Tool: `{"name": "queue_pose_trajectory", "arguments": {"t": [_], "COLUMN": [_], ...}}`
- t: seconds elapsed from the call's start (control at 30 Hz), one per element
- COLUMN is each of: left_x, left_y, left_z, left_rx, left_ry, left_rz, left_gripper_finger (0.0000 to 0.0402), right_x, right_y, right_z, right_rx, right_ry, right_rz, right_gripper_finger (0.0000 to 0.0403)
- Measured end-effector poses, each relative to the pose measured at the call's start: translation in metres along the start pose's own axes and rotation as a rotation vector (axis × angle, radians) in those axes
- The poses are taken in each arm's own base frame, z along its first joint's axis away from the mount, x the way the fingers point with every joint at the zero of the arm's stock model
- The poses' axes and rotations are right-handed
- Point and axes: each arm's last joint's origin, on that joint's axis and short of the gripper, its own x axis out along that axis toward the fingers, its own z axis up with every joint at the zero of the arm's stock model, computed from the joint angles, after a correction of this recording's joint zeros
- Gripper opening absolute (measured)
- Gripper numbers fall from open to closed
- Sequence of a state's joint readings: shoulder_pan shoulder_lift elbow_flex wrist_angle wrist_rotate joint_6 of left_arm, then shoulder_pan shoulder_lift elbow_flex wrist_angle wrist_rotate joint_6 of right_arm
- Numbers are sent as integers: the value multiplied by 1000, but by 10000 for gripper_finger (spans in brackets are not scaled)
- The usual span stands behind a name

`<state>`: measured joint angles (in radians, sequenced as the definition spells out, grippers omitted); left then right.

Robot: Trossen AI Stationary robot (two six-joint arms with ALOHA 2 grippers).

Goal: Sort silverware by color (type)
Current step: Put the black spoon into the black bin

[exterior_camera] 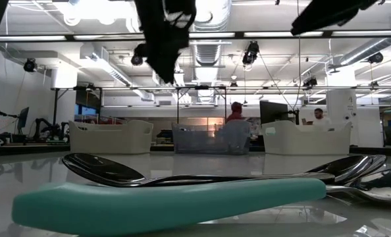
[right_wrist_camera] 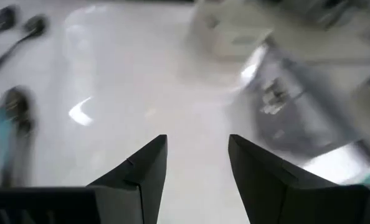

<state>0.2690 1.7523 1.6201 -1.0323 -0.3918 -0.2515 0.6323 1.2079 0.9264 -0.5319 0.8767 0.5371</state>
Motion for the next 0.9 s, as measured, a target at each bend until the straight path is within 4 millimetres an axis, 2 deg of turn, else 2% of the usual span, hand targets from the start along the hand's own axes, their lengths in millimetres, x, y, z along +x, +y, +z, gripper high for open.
{"name": "queue_pose_trajectory", "arguments": {"t": [0.13, 0.3, 0.37, 0.43, 0.63, 0.9], "left_x": [-23, -56, -68, -79, -100, -102], "left_y": [-40, -100, -124, -141, -159, -161], "left_z": [0, -15, -23, -35, -56, -59], "left_rx": [-24, -44, -43, -37, -136, -165], "left_ry": [-102, -232, -293, -351, -475, -480], "left_rz": [-120, -288, -310, -259, -143, -133], "left_gripper_finger": [129, 129, 129, 129, 129, 129], "right_x": [-1, -8, -14, -20, -29, -18], "right_y": [1, -1, 1, 5, 25, 69], "right_z": [-9, -34, -46, -57, -86, -100], "right_rx": [73, 165, 169, 185, 278, 327], "right_ry": [163, 526, 623, 695, 810, 898], "right_rz": [130, 215, 198, 192, 176, 325], "right_gripper_finger": [164, 164, 164, 164, 164, 164]}}
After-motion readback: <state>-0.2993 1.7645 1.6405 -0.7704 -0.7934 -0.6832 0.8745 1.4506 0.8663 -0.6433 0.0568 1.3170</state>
